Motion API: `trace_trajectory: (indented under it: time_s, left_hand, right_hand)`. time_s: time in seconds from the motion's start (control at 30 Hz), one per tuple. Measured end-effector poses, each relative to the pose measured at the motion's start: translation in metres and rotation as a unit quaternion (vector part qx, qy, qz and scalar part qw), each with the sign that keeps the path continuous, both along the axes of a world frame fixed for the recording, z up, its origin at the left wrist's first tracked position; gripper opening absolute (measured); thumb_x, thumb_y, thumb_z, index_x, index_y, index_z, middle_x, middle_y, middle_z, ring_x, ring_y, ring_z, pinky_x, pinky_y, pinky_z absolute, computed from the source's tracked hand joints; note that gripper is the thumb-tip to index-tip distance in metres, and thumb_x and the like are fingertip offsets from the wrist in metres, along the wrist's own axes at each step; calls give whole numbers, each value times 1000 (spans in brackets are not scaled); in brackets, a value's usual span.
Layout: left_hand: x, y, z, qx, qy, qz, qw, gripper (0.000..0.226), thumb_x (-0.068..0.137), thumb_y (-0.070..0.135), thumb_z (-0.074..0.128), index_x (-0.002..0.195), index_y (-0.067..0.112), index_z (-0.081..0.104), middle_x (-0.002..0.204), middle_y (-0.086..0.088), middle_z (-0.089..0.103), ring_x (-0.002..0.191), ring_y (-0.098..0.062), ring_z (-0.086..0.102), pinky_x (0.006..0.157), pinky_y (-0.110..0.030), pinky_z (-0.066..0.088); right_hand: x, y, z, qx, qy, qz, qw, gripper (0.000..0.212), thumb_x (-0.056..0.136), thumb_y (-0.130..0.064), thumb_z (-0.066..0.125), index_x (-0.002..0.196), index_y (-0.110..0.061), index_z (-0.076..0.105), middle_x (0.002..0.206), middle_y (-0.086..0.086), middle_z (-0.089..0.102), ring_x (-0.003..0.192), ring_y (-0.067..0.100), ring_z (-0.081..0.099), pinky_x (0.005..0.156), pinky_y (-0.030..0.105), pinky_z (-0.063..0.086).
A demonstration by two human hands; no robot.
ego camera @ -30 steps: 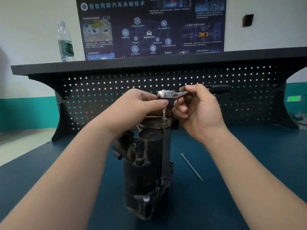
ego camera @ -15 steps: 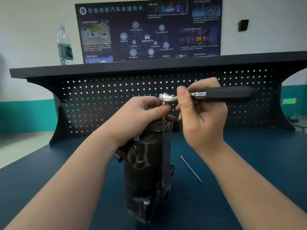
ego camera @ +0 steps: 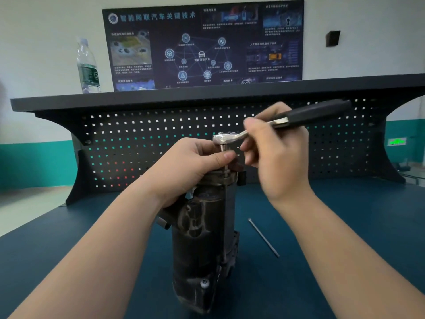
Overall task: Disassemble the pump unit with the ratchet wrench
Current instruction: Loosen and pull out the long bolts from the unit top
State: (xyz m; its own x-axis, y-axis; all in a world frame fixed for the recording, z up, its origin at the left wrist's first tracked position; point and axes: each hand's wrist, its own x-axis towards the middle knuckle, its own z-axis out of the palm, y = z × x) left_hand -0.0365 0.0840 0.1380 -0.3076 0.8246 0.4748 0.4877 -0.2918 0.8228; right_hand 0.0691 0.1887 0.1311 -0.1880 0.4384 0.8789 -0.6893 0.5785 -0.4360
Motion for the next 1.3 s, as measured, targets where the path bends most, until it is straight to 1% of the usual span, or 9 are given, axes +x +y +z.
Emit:
trace_trajectory:
  time_s: [0.2,0.33,0.4,0.5,0.6,0.9,1.1,1.2,1.3]
  left_hand:
    - [1,1,1,-12,7,24,1000,11,86,18,64,83,12,73,80,-1,76,71,-6,70,61,-15,51]
    - [2,3,0,-1,15,37,999,12,84,18,66,75,16,73,71,3,74,63,-5,68,55,-15,50]
    - [3,2,0,3,11,18,1000,11,78,22,67,73,19,75,70,3,74,63,-5,68,55,-15,50]
    - [2,1,1,-7,-24,-18,1000,20,77,24,65,92,13,74,87,-6,76,77,-13,71,64,-20,55]
    - [2,1,0,-14,-5,8,1000,19,80,24,65,91,10,74,88,-6,76,77,-11,70,64,-19,53]
    - [6,5,1,-1,17,38,999,10,87,15,64,82,11,71,82,-3,76,73,-5,69,63,-15,52]
    - [6,6,1,-4,2,39,999,9,87,14,65,80,14,71,81,-3,76,71,-8,70,61,-17,53]
    - [6,4,1,7,14,19,1000,8,87,12,64,85,14,71,74,3,74,68,-5,69,58,-14,51]
    - [5,1,1,-9,-3,0,1000,15,86,19,63,96,11,72,86,-1,76,78,-10,70,63,-18,54]
  right_hand:
    - [-3,16,9,-386,-105,322,858,22,89,-10,46,67,-8,49,52,2,44,39,8,34,34,16,26]
    - [-1,-4,-2,-43,22,-6,999,22,89,-7,55,68,-13,49,51,-10,49,43,5,45,45,20,36]
    - [-3,-7,-5,122,8,-122,985,20,89,-11,55,72,-17,47,56,-15,49,52,0,49,54,17,38]
    - [-1,-1,3,-95,8,68,993,27,87,-10,55,62,-18,51,48,-6,50,40,8,44,41,20,32]
    - [-2,8,7,-365,-66,282,885,25,91,-7,49,66,-9,48,49,2,46,37,9,38,35,16,26]
    - [-3,14,6,-444,-65,348,823,22,95,-17,55,76,-6,54,49,0,48,34,4,40,32,13,28]
    - [-9,1,-10,-131,84,33,987,26,95,-23,58,70,-18,53,53,-7,53,43,9,49,42,22,38]
    - [-7,3,-14,157,112,-146,970,17,94,-23,56,77,-22,51,63,-15,52,52,6,53,52,25,44]
    - [-6,4,-6,-61,67,-11,996,24,96,-26,55,74,-16,52,53,-6,54,42,11,50,44,22,39]
